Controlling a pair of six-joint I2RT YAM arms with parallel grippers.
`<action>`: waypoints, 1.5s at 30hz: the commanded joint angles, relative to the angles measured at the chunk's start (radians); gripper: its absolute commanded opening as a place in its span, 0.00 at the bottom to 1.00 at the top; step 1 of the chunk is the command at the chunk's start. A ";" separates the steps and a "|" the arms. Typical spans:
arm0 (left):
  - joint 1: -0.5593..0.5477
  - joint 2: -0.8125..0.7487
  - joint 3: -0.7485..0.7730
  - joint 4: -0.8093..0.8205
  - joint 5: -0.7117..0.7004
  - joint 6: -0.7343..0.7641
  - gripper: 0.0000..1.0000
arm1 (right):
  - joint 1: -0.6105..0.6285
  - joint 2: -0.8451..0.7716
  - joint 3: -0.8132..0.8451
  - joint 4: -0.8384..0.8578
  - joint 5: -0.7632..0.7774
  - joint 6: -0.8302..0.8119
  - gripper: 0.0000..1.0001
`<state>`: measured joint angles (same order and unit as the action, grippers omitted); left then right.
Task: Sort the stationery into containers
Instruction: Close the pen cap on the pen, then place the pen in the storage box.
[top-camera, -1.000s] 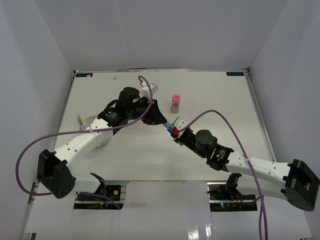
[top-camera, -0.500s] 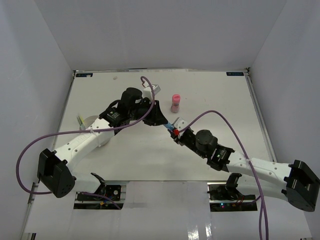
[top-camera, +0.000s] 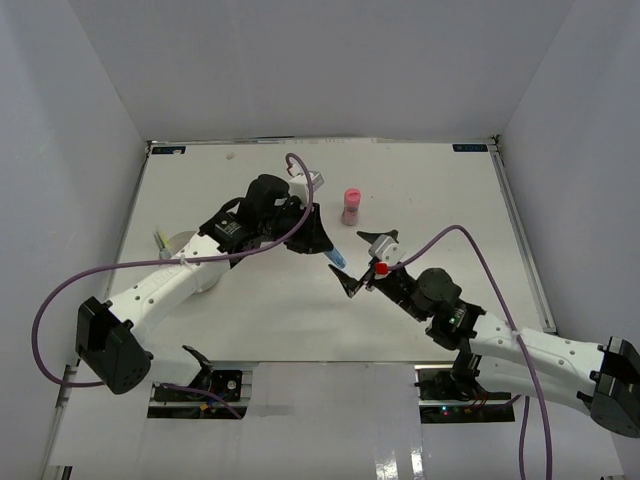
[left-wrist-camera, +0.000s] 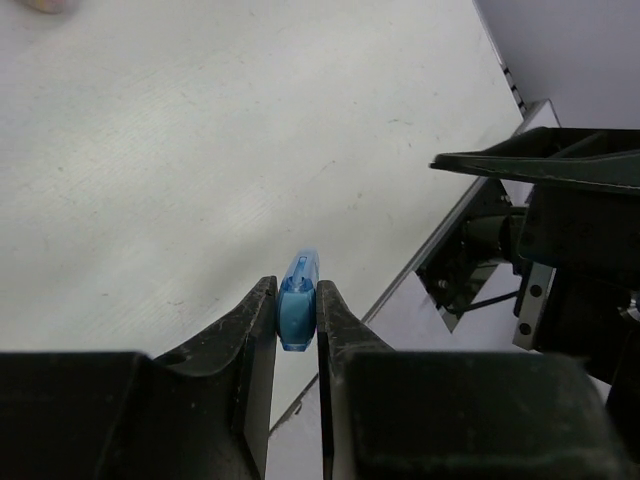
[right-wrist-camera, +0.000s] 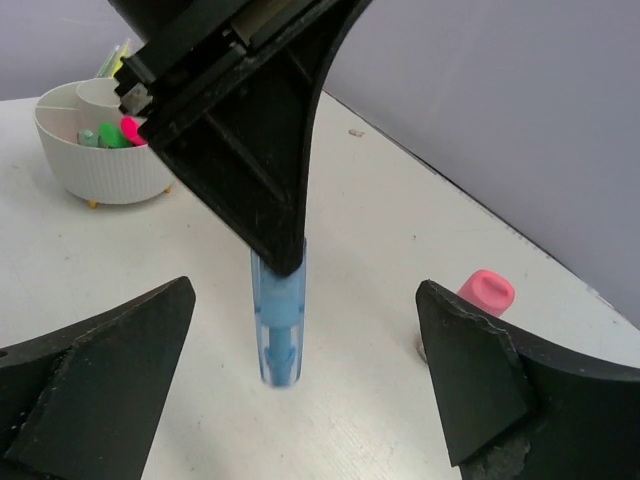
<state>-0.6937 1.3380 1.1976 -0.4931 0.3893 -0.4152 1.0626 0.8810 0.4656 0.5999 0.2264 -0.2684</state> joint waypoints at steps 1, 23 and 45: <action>0.025 -0.017 0.036 -0.042 -0.102 0.033 0.09 | 0.000 -0.065 -0.050 -0.011 0.037 0.040 0.99; 0.253 -0.142 0.162 -0.659 -0.757 0.059 0.11 | -0.001 -0.112 -0.177 -0.118 0.106 0.189 0.90; 0.425 -0.201 -0.056 -0.504 -0.942 0.098 0.10 | -0.001 -0.149 -0.216 -0.094 0.145 0.193 0.90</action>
<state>-0.2806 1.1469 1.1549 -1.0485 -0.4988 -0.3248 1.0622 0.7448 0.2634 0.4450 0.3462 -0.0845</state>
